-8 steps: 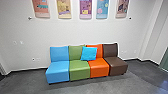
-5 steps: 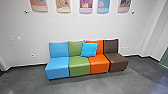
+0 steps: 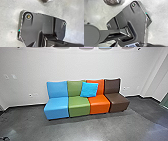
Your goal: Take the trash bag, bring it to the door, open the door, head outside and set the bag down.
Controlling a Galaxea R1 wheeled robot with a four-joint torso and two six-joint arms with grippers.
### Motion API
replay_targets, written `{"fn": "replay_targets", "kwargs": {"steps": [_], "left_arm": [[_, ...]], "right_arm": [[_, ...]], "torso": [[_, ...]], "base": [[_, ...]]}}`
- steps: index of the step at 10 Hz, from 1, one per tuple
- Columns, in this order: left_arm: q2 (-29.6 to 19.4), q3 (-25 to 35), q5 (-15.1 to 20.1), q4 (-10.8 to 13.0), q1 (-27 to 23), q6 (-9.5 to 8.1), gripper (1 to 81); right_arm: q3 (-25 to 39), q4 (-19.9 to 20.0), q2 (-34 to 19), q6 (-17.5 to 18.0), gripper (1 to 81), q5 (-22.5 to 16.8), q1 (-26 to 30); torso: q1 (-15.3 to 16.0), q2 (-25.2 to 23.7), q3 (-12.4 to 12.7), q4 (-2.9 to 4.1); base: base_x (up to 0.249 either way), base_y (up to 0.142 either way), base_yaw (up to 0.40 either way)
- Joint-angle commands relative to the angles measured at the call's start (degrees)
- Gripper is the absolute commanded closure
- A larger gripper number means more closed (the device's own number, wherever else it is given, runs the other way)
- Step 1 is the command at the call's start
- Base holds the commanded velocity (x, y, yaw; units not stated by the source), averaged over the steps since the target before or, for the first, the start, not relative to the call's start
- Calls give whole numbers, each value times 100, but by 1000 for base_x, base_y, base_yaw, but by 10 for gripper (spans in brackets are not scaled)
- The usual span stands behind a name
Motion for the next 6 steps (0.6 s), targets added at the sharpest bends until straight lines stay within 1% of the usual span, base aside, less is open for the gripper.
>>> {"fn": "replay_targets", "kwargs": {"steps": [1, 2, 3, 4, 5, 6], "left_arm": [[-296, 23, 488, -251, -446, 10, 10], [-331, 23, 488, -312, -560, 9, 10], [-375, 41, 496, -418, -683, 9, 10], [-419, 85, 646, -427, -849, 9, 10], [-489, 120, 890, -496, -1043, 9, 10], [-551, 137, 1032, -628, -1254, 9, 10]], "right_arm": [[346, 127, -388, 3, 10, -300, 205], [435, 127, -450, 3, 10, -300, 224], [453, 127, -476, 3, 10, -291, 250], [453, 136, -494, 3, 10, -291, 276], [487, 136, -546, 12, 10, -291, 294], [567, 136, -626, 12, 10, -291, 329]], "torso": [[352, -547, -514, 0], [487, -754, -712, 0], [605, -938, -350, 0], [702, -1084, -498, 0], [811, -1250, -544, 0], [924, -1438, -592, 0]], "base": [[0, 0, 0], [0, 0, 0], [0, 0, 0], [0, 0, 0], [0, 0, 0], [0, 0, 0]]}}
